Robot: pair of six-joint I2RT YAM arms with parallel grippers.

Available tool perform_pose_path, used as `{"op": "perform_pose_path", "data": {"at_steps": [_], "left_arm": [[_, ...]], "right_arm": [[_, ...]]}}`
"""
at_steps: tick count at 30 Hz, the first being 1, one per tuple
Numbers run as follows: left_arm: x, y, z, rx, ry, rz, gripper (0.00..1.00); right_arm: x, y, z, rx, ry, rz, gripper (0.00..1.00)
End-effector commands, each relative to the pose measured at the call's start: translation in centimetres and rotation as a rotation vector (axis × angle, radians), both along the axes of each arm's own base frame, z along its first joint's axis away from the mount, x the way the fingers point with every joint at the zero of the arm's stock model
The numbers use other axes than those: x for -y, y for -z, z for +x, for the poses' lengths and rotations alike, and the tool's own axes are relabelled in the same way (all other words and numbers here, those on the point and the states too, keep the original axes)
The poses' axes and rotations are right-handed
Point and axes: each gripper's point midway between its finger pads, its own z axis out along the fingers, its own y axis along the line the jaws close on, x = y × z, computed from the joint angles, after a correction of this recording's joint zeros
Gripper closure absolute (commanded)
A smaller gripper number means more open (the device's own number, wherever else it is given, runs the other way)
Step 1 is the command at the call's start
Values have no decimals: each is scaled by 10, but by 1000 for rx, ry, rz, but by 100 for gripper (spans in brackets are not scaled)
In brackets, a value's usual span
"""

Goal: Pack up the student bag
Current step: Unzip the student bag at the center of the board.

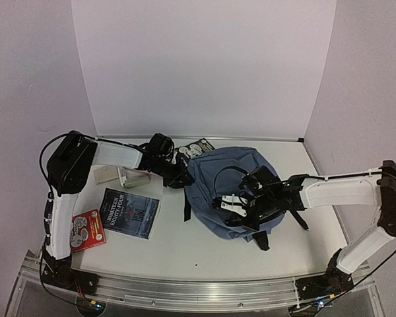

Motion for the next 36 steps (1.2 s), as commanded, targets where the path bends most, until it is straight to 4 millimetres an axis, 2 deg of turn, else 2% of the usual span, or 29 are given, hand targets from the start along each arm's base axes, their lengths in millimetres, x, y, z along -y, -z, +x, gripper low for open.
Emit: {"op": "perform_pose_path", "data": {"at_steps": [1,2,3,4,5,7,9,12,17,19,21,22,25,27,36], "left_arm": [[10,-34,-18,118,14,70,56],[9,-40,-26,128,1,79,45],[8,-39,-40,104,-15,79,41],[5,-30,-56,68,-30,85,37],[6,-33,-65,59,-42,64,34],[5,-20,-89,9,-61,43,31],[9,-7,-105,-16,-65,50,29],[20,8,-118,-38,-48,69,28],[43,5,-112,-20,-37,8,29],[48,2,-108,-14,-40,-5,34],[48,2,-108,-21,-46,-17,46],[46,3,-107,-25,-62,-20,53],[31,7,-102,-29,-112,-11,85],[24,5,-100,-33,-132,-10,98],[-20,-3,-66,-69,-236,-64,100]], "right_arm": [[-5,5,3,-15,17,-4,100],[-10,3,7,-11,23,4,100],[-13,0,10,-9,28,12,100],[-17,-3,13,-5,30,21,100],[-19,-5,14,-3,29,27,100],[-24,-11,17,2,23,44,100],[-27,-14,20,7,27,51,100],[-30,-15,22,9,26,54,100],[-33,-20,20,0,15,74,100],[-32,-21,18,0,11,75,100],[-29,-21,16,2,8,71,100],[-27,-20,15,6,8,64,100],[-16,-19,11,25,10,41,100],[-8,-19,8,36,12,29,100],[41,-14,-11,94,35,-64,100]]}}
